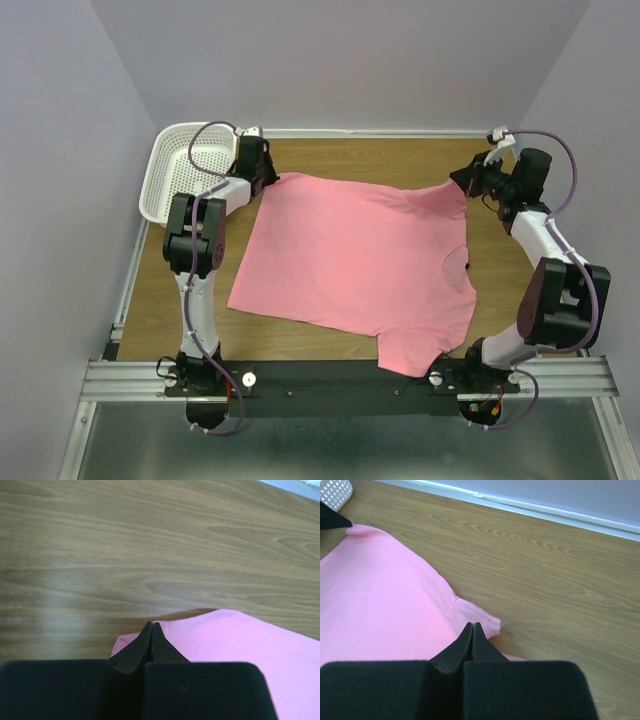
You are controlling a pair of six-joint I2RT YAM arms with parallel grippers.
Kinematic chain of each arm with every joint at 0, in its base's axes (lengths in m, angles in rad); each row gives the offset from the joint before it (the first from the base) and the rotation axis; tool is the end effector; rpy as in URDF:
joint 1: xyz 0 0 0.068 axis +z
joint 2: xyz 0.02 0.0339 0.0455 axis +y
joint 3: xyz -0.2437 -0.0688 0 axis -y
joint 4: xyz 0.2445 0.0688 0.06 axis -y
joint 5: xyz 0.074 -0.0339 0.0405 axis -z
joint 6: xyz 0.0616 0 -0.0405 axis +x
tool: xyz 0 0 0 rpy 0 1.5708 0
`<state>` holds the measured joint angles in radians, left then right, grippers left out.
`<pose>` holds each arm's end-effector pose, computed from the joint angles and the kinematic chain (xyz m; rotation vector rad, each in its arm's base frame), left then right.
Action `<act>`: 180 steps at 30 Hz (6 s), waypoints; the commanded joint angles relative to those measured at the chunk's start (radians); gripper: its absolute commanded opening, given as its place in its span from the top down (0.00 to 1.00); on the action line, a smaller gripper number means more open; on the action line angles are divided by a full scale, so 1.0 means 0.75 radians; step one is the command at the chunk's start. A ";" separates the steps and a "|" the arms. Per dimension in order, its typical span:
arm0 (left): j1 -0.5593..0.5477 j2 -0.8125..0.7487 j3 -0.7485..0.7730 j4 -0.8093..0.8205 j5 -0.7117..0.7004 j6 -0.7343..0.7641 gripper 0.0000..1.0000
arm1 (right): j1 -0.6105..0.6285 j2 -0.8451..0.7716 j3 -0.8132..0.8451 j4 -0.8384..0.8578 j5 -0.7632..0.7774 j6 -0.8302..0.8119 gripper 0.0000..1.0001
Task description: Fold and stack the t-shirts
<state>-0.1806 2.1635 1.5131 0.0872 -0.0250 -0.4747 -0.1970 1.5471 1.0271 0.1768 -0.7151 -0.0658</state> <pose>0.4938 -0.0886 0.1430 -0.3304 2.1295 -0.3568 0.3705 -0.0328 0.2472 -0.3540 1.8228 0.4993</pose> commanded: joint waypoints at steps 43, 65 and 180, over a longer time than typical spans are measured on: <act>0.049 -0.326 -0.332 0.068 -0.067 0.118 1.00 | -0.079 -0.316 -0.216 -0.146 0.236 -0.074 0.99; 0.049 -0.391 -0.428 0.076 -0.077 0.116 1.00 | -0.095 -0.310 -0.230 -0.181 0.229 -0.082 1.00; 0.110 -2.195 -1.181 -0.149 0.244 0.404 0.04 | -0.097 -0.560 -0.180 -1.005 0.029 -0.686 0.23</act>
<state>-0.1047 0.5316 0.6464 -0.0463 0.1326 -0.1799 -0.2638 1.0733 0.7853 -0.5655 -0.7300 -0.5915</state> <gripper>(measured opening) 0.956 0.757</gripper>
